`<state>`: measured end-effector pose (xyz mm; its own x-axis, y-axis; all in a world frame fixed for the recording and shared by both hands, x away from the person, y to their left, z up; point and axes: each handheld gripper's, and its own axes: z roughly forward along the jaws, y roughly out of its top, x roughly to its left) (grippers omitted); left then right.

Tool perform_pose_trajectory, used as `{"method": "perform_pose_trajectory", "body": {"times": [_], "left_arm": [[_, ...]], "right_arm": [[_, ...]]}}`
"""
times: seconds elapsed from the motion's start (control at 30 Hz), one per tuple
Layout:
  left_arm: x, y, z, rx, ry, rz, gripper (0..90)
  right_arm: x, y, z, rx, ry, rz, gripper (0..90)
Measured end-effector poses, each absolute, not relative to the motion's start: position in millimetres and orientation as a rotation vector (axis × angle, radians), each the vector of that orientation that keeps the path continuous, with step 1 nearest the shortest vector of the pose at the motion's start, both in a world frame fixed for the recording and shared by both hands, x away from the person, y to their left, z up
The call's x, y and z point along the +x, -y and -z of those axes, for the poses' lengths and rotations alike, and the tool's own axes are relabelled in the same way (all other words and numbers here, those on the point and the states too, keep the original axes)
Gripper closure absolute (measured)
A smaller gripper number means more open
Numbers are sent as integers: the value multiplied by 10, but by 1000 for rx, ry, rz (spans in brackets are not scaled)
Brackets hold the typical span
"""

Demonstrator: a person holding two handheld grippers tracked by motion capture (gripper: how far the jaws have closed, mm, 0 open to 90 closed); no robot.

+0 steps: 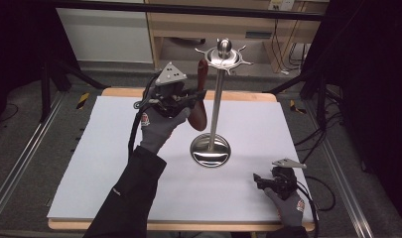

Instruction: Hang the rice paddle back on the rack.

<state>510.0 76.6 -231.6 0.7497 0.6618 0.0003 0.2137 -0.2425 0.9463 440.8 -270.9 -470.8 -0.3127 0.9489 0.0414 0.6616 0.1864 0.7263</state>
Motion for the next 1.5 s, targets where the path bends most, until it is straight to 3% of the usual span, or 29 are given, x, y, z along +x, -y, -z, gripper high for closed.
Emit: {"method": "perform_pose_trajectory", "body": {"times": [0.53,0.93,1.5], "left_arm": [[5097,-714,2381,1761,-684,-554,767],[4976,-902,2488,1758,-677,-589,483],[4758,-1481,3021,1798,-764,-568,394]], "right_arm": [[4408,2705,4712,1504,-2053,-924,185],[4409,2720,4696,1515,-2041,-937,171],[4376,2747,4661,1514,-1997,-982,136]]}}
